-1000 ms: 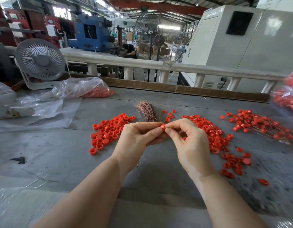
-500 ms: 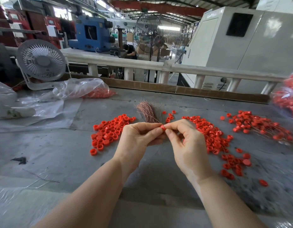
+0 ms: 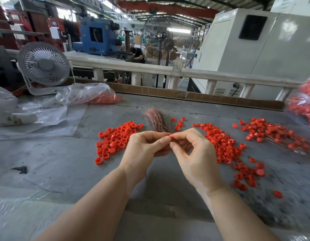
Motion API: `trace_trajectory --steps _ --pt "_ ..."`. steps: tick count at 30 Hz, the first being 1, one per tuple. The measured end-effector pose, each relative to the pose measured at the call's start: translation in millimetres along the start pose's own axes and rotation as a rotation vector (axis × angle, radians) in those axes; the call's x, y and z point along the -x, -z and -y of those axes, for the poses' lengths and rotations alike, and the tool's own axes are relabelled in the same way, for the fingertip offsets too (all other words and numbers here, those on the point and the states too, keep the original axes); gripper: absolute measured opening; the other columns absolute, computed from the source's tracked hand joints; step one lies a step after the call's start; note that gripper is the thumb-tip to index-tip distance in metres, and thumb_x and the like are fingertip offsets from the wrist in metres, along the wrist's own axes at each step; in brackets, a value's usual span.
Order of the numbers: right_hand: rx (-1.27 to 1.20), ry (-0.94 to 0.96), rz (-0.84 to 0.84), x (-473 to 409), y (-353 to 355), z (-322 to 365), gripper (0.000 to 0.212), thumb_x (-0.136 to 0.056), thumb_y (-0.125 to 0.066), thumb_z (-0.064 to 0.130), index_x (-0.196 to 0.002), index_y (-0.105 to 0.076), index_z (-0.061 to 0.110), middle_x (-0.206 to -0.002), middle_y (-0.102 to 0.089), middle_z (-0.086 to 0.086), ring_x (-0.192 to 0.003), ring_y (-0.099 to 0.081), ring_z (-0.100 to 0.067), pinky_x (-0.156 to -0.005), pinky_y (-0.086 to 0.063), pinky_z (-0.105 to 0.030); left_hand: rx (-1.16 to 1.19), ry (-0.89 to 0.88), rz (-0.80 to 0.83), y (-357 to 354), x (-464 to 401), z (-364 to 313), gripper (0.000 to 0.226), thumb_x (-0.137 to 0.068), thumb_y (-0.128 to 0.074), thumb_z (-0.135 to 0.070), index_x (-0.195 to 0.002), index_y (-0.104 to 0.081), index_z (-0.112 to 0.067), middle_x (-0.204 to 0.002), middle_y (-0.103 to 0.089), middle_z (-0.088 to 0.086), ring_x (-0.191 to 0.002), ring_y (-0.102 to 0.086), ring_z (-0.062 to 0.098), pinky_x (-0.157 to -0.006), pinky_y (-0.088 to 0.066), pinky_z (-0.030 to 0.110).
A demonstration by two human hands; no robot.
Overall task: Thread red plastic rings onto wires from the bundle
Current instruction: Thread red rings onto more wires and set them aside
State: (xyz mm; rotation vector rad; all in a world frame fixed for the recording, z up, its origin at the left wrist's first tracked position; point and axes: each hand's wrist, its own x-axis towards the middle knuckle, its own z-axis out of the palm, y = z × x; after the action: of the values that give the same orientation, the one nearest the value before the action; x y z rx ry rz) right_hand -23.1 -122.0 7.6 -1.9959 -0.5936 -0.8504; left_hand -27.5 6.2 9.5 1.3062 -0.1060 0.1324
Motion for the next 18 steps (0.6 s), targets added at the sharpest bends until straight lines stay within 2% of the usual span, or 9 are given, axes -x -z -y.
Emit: trace_trajectory --steps 6,8,12,18 --pt "0.057 -0.014 0.017 0.3 2.4 -2.8 0.015 -0.069 -0.077 0.008 -0.077 -0.066 0.013 -0.072 -0.058 0.008 -0.063 -0.048 -0.001 -0.062 -0.039 -0.011 -0.032 0.048 0.018 -1.0 1.4 -3.9 0.021 -0.078 -0.066 -0.005 -0.062 -0.074 -0.015 -0.06 -0.068 0.001 -0.053 -0.063 0.006 -0.053 -0.05 0.016" --pt "0.096 0.014 0.01 0.4 3.3 -2.6 0.014 -0.068 -0.078 0.009 -0.075 -0.066 0.011 -0.071 -0.057 0.007 -0.062 -0.046 -0.002 -0.062 -0.04 -0.014 -0.038 0.07 0.034 -1.4 2.1 -4.4 0.022 -0.079 -0.065 -0.005 -0.061 -0.074 -0.016 -0.061 -0.069 0.002 -0.055 -0.064 0.006 -0.053 -0.05 0.015" --pt "0.12 0.069 0.003 -0.3 6.2 -1.4 0.007 -0.072 -0.071 0.012 -0.073 -0.065 0.008 -0.07 -0.059 0.001 -0.063 -0.055 -0.015 -0.06 -0.049 -0.034 -0.026 0.107 0.069 -0.5 2.1 -6.2 0.021 -0.082 -0.062 -0.009 -0.066 -0.075 -0.015 -0.067 -0.071 0.006 -0.063 -0.067 0.01 -0.054 -0.051 0.016" --pt "0.117 0.1 -0.003 -1.4 7.0 -2.2 0.006 -0.076 -0.068 0.01 -0.073 -0.064 0.006 -0.07 -0.06 0.0 -0.063 -0.055 -0.015 -0.06 -0.048 -0.036 0.048 0.133 0.096 -0.6 1.7 -8.9 0.022 -0.086 -0.056 -0.016 -0.077 -0.074 -0.01 -0.069 -0.07 0.006 -0.064 -0.068 0.012 -0.054 -0.052 0.019"
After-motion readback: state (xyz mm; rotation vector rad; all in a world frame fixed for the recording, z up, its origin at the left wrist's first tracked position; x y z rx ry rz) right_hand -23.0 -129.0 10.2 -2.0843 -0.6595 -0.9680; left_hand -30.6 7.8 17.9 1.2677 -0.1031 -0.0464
